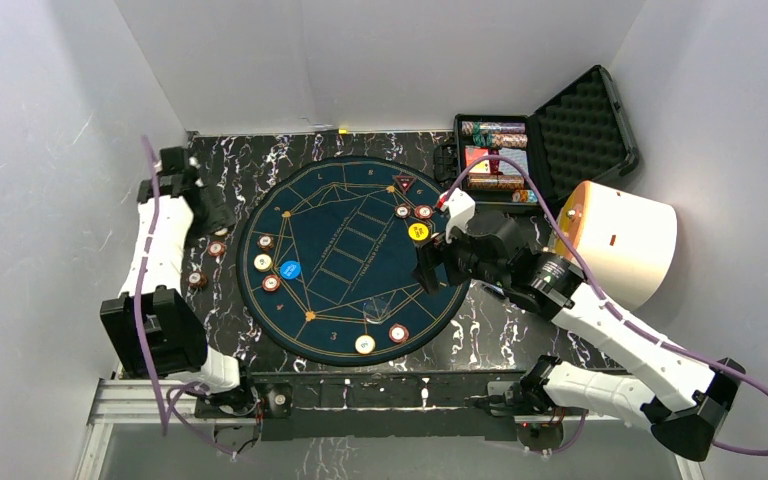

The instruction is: Distribute texas hold em gaming equipment

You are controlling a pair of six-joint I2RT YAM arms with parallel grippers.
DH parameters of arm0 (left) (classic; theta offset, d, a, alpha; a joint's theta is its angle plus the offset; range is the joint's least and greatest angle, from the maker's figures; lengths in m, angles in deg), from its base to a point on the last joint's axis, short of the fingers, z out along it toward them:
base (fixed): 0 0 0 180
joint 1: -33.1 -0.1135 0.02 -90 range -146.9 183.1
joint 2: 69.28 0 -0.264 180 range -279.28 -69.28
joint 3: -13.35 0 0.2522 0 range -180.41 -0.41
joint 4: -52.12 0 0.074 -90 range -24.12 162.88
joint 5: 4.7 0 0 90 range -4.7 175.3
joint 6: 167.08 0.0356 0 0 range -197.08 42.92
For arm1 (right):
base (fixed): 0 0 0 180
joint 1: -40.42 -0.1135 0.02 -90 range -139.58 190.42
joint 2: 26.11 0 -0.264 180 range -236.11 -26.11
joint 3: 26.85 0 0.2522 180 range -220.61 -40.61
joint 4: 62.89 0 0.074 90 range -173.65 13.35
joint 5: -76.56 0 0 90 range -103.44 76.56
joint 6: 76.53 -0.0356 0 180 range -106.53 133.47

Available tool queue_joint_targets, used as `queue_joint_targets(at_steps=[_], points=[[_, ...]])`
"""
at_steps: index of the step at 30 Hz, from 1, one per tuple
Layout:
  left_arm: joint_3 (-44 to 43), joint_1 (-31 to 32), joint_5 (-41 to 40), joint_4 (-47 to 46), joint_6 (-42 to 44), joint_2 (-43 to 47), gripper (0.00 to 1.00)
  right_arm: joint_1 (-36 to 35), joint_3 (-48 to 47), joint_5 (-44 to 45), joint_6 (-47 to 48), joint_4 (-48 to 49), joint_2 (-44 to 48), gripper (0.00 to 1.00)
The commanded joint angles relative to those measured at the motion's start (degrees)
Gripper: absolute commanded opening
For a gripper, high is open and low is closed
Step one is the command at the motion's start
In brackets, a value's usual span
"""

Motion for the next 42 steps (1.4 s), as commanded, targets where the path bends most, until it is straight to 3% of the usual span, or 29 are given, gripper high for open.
queue_joint_targets(at_steps=[1, 4, 10, 13, 14, 15, 16, 25, 31, 42], points=[[7.06, -11.72, 0.54, 0.74, 4.31, 2.66, 0.70, 0.00, 1.02, -3.39, -0.12, 4.60, -0.04, 0.98], [10.57, -17.13, 0.04, -1.58, 2.86, 2.08, 0.71, -0.10, 1.54, -3.66, -0.12, 4.89, -0.18, 0.98], [15.23, -20.53, -0.72, -5.27, 0.74, -1.96, 0.71, -0.84, 2.16, -2.54, 0.24, 5.03, -0.15, 0.98], [17.77, -22.31, 3.82, -9.03, 1.05, -3.56, 0.71, -1.10, 2.49, -2.10, 0.23, 5.23, 0.00, 0.98], [17.62, -22.36, 5.35, -9.40, 1.03, -4.65, 0.78, -1.19, 2.70, -2.07, 0.23, 5.30, 0.02, 0.98], [17.44, -22.37, 6.08, -9.92, 0.91, -5.42, 0.95, -1.28, 2.73, -1.97, 0.31, 5.37, 0.11, 0.98], [17.40, -22.37, 5.97, -10.35, 0.77, -6.01, 0.98, -1.44, 2.74, -1.98, 0.32, 5.39, 0.11, 0.98], [18.66, -22.36, 3.28, -13.50, 0.53, -10.51, 0.82, -1.68, 2.87, -1.54, 0.41, 5.54, 0.20, 0.98], [17.44, -22.36, 4.00, -14.26, 0.44, -14.71, 0.62, -1.77, 2.88, -1.45, 0.50, 5.48, 0.09, 0.98], [17.48, -22.37, 4.09, -15.71, 1.24, -17.47, 0.46, -1.73, 3.00, -1.37, 0.49, 5.77, -0.24, 0.98]])
